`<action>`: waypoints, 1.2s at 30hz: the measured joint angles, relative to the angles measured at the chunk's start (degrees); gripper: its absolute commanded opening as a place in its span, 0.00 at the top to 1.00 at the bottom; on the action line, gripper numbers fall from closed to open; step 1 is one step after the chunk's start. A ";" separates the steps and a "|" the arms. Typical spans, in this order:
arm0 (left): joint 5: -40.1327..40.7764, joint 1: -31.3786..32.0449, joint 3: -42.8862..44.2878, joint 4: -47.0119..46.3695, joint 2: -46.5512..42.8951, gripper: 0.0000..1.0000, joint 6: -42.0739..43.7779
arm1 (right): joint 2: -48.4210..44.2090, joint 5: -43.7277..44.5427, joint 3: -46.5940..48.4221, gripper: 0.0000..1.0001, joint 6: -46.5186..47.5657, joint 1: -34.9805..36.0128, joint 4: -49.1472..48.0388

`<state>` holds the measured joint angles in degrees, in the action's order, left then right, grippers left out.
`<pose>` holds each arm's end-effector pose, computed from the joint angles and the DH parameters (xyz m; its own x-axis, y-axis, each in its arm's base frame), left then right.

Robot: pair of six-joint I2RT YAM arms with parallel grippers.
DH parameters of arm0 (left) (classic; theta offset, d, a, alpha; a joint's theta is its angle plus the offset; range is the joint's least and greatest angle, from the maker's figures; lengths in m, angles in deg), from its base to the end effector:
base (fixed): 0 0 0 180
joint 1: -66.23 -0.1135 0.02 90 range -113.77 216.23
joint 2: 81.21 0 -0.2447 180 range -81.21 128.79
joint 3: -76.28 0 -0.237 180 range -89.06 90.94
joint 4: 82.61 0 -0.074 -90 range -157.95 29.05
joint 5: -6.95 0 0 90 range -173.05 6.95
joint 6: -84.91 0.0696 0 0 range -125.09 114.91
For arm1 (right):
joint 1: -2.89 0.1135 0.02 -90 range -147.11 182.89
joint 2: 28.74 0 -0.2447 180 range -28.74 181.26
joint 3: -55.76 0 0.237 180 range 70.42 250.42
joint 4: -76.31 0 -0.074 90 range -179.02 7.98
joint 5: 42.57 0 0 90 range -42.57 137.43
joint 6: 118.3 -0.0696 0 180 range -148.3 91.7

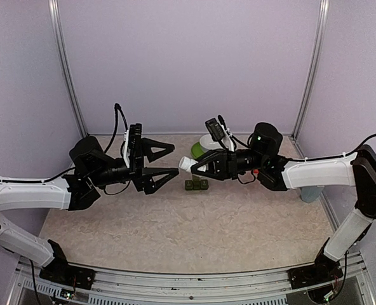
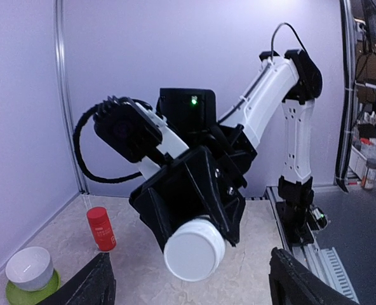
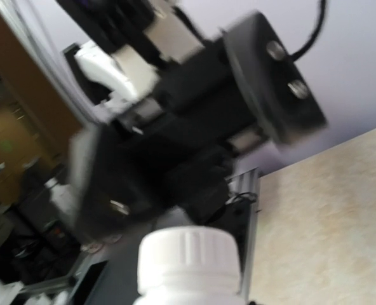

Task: Sort the pills into containers
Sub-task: Unscrew the lid of the pill bottle from the pill bottle.

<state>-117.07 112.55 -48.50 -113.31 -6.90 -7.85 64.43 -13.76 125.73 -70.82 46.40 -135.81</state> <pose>0.1837 -0.2488 0.2981 0.0917 -0.1539 -0.9838 0.9835 0.1689 0.0653 0.2174 0.2904 0.2811 -0.5656 -0.0879 -0.8200 -0.7833 -0.2538 0.5675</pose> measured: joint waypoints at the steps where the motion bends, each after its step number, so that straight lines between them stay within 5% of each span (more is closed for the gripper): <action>1: -0.66 0.00 0.02 1.25 0.04 0.25 1.46 | -0.02 -0.87 0.31 0.87 -0.63 0.00 0.11; 11: -7.63 0.00 4.52 9.84 2.25 0.54 8.79 | -0.02 -5.57 0.46 0.87 -6.80 0.04 -1.40; 21: -8.07 0.42 4.55 9.86 2.62 0.66 9.05 | 0.02 -5.77 0.46 0.87 -7.96 0.26 -1.51; 29: -7.37 0.90 5.29 10.45 2.62 0.64 9.03 | 0.04 -5.49 0.92 0.87 -6.88 0.26 0.83; 36: -6.27 1.18 6.34 11.10 3.15 0.80 8.92 | 0.04 -5.51 1.46 0.87 -5.70 0.13 2.01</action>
<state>-123.35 113.73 -42.17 -102.21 -3.76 1.07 64.47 -19.27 127.19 -76.53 46.53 -133.80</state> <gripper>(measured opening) 0.269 0.320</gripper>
